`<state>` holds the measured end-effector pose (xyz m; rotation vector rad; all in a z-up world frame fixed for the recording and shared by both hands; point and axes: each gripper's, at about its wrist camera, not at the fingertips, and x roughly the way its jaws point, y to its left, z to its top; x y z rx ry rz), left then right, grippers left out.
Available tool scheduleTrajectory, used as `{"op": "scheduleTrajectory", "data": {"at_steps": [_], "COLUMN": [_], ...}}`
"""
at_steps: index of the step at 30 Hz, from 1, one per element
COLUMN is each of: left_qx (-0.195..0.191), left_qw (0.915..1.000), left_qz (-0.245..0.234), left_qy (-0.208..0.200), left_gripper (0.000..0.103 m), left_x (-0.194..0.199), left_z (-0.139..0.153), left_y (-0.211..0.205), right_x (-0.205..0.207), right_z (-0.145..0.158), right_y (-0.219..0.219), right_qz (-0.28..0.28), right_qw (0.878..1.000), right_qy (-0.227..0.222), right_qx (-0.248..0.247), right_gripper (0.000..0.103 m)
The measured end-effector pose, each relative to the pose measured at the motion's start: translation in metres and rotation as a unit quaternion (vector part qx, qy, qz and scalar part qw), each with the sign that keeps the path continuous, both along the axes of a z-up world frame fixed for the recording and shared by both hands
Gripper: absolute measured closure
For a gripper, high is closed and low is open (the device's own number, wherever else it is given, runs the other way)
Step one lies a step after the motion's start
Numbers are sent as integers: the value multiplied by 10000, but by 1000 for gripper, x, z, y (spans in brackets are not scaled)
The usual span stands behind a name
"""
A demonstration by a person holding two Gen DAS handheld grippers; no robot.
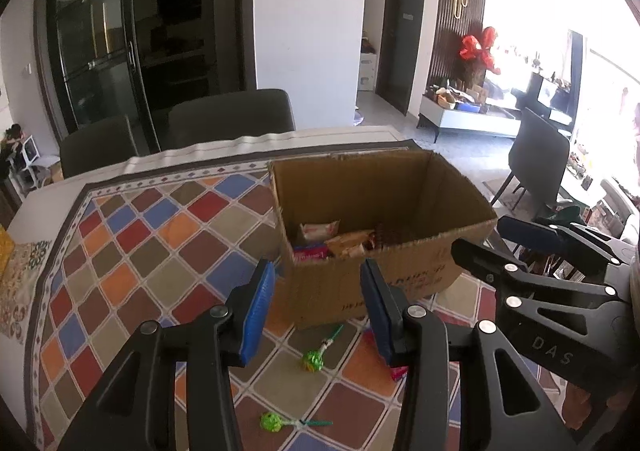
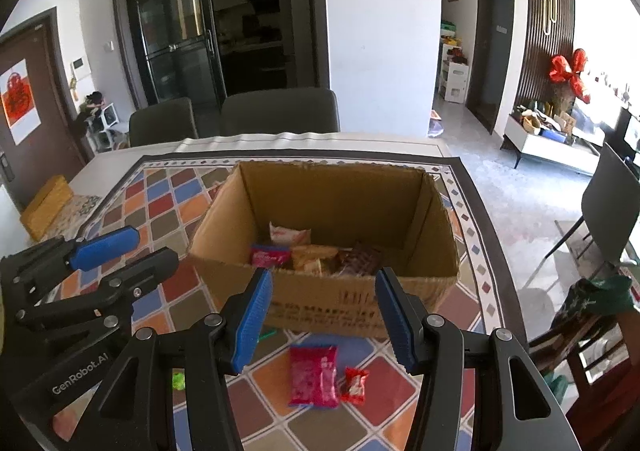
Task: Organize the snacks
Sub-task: 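Withdraw both tools from the box toward the lollipops and pink-red bag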
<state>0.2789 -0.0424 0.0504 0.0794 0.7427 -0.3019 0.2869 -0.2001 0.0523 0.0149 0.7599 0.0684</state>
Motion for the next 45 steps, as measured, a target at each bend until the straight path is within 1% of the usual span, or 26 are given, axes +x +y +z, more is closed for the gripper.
{"op": "scheduleTrajectory", "data": {"at_steps": [7, 11, 13, 16, 22, 31, 34, 35, 45], "left_qx": [-46, -42, -67, -39, -50, 33, 81, 99, 422], "left_qw": [10000, 9999, 9998, 9995, 9984, 9963, 9954, 9952, 9913], "left_qz": [20, -3, -10, 13, -26, -69, -88, -103, -342], "left_qy": [46, 93, 187, 319, 562, 856, 945, 967, 1198], "left_gripper": [57, 54, 54, 53, 50, 48, 46, 46, 46], "left_x": [-19, -29, -31, -34, -36, -33, -30, -29, -5], "left_z": [-17, -29, -36, -49, -73, -102, -111, -113, -137], "left_y": [11, 12, 13, 13, 15, 15, 15, 14, 7], "right_x": [-25, -34, -36, -37, -38, -38, -34, -33, -13], "right_z": [-14, -27, -35, -50, -81, -113, -122, -125, -149], "right_y": [11, 15, 15, 13, 11, 12, 11, 11, 14], "right_qz": [24, 78, 110, 110, 48, 83, 98, 83, 102], "right_qw": [9998, 9999, 9999, 9997, 9979, 9943, 9927, 9924, 9895], "right_qy": [-149, -70, 36, 222, 622, 1043, 1166, 1187, 1440], "right_qx": [-132, -85, -48, 59, 187, 210, 286, 299, 38], "right_gripper": [48, 48, 48, 42, 42, 42, 34, 33, 33]}}
